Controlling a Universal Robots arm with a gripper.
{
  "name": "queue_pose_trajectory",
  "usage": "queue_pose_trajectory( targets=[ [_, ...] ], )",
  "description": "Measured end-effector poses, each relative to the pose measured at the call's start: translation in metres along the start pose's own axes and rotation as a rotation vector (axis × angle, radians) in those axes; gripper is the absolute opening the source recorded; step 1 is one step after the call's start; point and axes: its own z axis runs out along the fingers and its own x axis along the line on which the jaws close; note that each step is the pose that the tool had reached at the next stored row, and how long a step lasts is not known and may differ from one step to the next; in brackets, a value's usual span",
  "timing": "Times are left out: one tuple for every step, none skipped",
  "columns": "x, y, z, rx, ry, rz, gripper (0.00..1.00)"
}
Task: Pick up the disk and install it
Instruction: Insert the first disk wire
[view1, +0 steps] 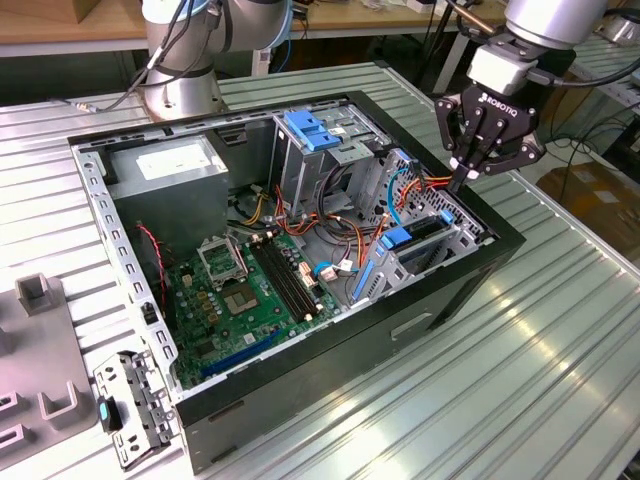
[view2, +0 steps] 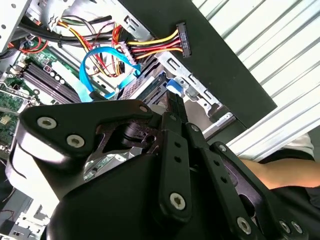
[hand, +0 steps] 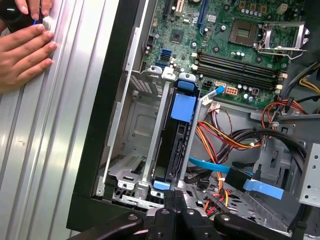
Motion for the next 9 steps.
queue_pose_trajectory(
  targets=[
    [0.0000, 0.0000, 0.0000, 0.0000, 0.0000, 0.000, 0.11],
    [0.0000, 0.0000, 0.0000, 0.0000, -0.0001, 0.000, 0.11],
    [0.0000, 0.0000, 0.0000, 0.0000, 0.0000, 0.000, 0.11],
    [0.0000, 0.0000, 0.0000, 0.0000, 0.0000, 0.000, 0.11],
    [0.0000, 0.0000, 0.0000, 0.0000, -0.0001, -0.001, 0.11],
    [0.0000, 0.0000, 0.0000, 0.0000, 0.0000, -0.001, 0.11],
    [0.0000, 0.0000, 0.0000, 0.0001, 0.0000, -0.001, 0.11],
    [0.0000, 0.0000, 0.0000, 0.0000, 0.0000, -0.001, 0.11],
    [0.0000, 0.0000, 0.0000, 0.0000, 0.0000, -0.001, 0.11]
  ],
)
